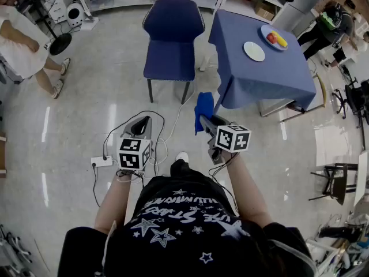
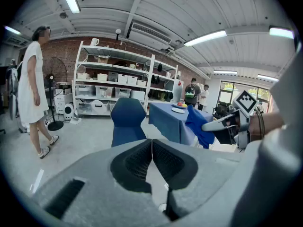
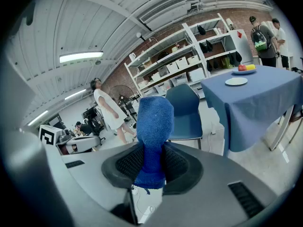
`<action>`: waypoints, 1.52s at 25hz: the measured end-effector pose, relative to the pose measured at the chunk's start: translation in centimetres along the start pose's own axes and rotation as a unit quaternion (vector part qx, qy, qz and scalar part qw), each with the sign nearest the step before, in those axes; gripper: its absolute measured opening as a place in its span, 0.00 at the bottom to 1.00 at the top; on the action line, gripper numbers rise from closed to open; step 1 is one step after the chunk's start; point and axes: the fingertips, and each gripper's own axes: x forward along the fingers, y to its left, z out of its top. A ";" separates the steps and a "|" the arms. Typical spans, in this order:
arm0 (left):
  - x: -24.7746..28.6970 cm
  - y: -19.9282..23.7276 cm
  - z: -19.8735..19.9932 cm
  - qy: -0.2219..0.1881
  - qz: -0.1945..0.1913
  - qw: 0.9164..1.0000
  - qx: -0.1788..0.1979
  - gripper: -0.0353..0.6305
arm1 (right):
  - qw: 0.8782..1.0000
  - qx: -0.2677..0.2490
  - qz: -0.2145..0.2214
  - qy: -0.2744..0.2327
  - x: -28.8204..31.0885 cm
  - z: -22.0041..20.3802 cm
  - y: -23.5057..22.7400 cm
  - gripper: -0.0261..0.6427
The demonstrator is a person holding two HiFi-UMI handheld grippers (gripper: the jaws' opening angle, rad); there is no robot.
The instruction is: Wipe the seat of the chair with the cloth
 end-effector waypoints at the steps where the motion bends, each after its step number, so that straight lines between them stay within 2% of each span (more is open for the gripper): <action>1: 0.0 -0.1 0.0 -0.001 0.000 1.000 0.000 0.08 | 1.000 0.000 -0.001 -0.001 -0.1 0.1 0.0 0.20; 9: -0.6 -0.1 -0.9 0.006 -0.003 1.000 -0.006 0.08 | 1.000 0.007 -0.003 0.001 -0.3 -0.5 0.2 0.20; 15: -1.7 1.7 -2.8 0.019 0.000 1.000 -0.018 0.08 | 1.000 0.024 -0.003 0.010 0.6 -2.3 1.2 0.20; 24: -0.3 4.2 -3.7 0.048 0.008 0.999 -0.023 0.08 | 0.999 0.038 0.002 0.016 3.5 -1.0 -0.5 0.20; 31: 7.5 6.7 0.3 0.050 0.027 0.998 -0.021 0.08 | 0.998 0.050 0.020 0.027 10.7 3.6 -6.0 0.20; 38: 17.0 11.4 7.3 0.044 0.066 0.996 -0.029 0.08 | 0.997 0.042 0.045 0.045 20.4 12.2 -11.1 0.20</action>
